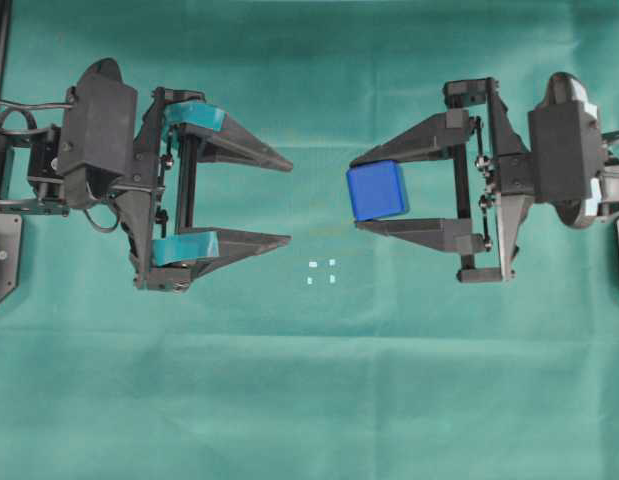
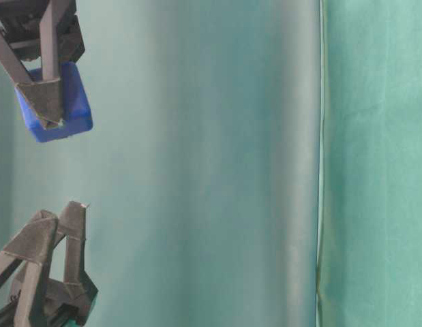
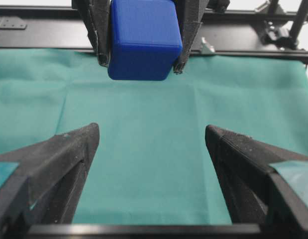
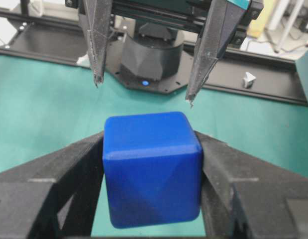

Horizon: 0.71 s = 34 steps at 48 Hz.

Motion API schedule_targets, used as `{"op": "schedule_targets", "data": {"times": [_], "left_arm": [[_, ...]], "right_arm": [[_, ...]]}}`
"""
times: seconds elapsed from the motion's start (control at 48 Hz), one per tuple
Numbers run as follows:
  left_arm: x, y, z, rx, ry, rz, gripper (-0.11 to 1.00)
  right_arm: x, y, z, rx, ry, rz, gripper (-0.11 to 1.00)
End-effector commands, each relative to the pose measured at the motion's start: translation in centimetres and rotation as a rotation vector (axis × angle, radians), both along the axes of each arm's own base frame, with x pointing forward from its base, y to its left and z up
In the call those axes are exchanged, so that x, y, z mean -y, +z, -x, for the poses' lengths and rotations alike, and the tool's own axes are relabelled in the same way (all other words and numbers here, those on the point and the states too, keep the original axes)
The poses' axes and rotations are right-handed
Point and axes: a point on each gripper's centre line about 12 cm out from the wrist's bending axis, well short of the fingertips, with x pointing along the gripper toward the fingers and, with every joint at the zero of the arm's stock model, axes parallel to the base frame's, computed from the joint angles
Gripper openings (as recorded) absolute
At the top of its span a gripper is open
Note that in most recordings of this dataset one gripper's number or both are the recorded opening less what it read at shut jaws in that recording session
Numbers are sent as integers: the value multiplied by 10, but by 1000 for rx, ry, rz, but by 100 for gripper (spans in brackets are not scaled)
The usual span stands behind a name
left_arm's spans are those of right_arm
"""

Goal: Handover the blue block to the right arm after grasping it with the left arm, then place it in the designated position.
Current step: 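Pull the cube back toward the right side with the right gripper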

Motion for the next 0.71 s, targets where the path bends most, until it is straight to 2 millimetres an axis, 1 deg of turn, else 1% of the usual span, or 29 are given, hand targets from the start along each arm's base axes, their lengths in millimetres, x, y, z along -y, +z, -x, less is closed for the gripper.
{"op": "schedule_targets", "data": {"times": [0.0, 0.271, 0.687], "left_arm": [[-1, 12, 0, 34, 3, -1, 100], [0, 13, -1, 38, 1, -1, 100], [0, 13, -1, 31, 1, -1, 100]], "right_arm": [[-1, 18, 1, 45, 0, -5, 56], [-4, 17, 1, 4, -12, -5, 56], [-3, 2, 9, -234, -129, -46, 56]]}}
